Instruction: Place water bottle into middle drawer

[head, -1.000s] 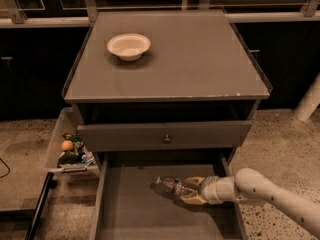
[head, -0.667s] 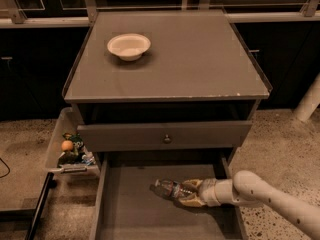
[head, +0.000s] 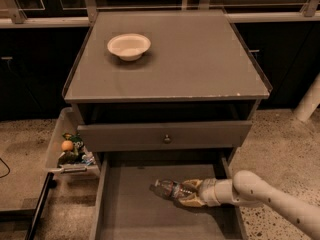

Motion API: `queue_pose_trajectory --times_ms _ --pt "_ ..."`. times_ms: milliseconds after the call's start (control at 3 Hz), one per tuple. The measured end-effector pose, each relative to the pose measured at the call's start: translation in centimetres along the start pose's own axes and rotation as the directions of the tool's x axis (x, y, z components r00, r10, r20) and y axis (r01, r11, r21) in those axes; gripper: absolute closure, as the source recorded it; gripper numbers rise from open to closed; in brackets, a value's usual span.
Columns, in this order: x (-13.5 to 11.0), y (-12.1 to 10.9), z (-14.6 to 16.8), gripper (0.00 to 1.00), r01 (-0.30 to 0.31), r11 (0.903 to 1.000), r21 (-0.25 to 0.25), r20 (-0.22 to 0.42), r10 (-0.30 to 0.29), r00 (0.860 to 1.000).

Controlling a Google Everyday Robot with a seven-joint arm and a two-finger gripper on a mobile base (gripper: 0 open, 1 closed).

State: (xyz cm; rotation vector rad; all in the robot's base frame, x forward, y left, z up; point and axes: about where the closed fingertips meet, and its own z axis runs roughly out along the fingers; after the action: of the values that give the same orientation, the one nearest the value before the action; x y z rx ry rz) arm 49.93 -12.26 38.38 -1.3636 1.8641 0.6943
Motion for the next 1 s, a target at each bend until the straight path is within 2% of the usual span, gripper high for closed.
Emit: queue_pose_trajectory --times_ms 667,1000 --pt "0.00 0.00 0.01 0.11 0.000 1.0000 0.000 0.000 0.000 1.000" --pt "0.00 0.01 0.01 0.00 0.000 1.0000 0.000 0.000 0.000 1.000"
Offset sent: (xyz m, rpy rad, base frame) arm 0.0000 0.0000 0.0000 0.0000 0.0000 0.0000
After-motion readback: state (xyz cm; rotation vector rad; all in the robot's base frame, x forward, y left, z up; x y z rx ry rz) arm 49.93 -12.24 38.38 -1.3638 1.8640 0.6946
